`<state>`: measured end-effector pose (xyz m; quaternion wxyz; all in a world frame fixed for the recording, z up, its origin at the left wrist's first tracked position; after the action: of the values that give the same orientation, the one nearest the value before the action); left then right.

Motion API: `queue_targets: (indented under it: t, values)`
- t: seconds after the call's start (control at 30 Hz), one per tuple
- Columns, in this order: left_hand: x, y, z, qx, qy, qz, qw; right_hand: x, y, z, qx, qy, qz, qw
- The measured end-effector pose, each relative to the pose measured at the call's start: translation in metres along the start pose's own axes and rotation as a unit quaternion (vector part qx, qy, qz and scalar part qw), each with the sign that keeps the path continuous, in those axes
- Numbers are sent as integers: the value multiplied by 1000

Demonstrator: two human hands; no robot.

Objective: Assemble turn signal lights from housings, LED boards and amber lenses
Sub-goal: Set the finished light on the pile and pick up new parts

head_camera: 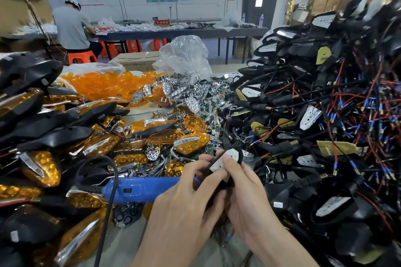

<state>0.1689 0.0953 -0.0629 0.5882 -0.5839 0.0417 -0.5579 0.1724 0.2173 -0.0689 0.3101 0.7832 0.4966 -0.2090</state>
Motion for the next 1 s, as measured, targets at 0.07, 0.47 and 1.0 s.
queue_targets:
  t: [0.07, 0.47, 1.0]
  values:
    - [1, 0, 0, 5, 2, -5, 1000, 0, -1, -1, 9, 0, -2, 1000]
    - [3, 3, 2, 43, 28, -6, 999, 3, -5, 2, 11, -2, 29, 1000]
    - [30, -65, -86, 214, -129, -266, 931, 8, -16, -20, 55, -80, 111, 989]
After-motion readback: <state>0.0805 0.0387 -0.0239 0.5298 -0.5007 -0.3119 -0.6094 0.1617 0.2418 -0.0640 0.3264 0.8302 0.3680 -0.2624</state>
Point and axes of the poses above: each hand's wrist, its own y-axis away from the middle knuckle, its own x-axis out of the back of the hand, z = x × y, the point moved 1 cm from there along -y, towards the middle knuckle, and after that the axes turned 15 degrees about z, right-handed, at the moved point
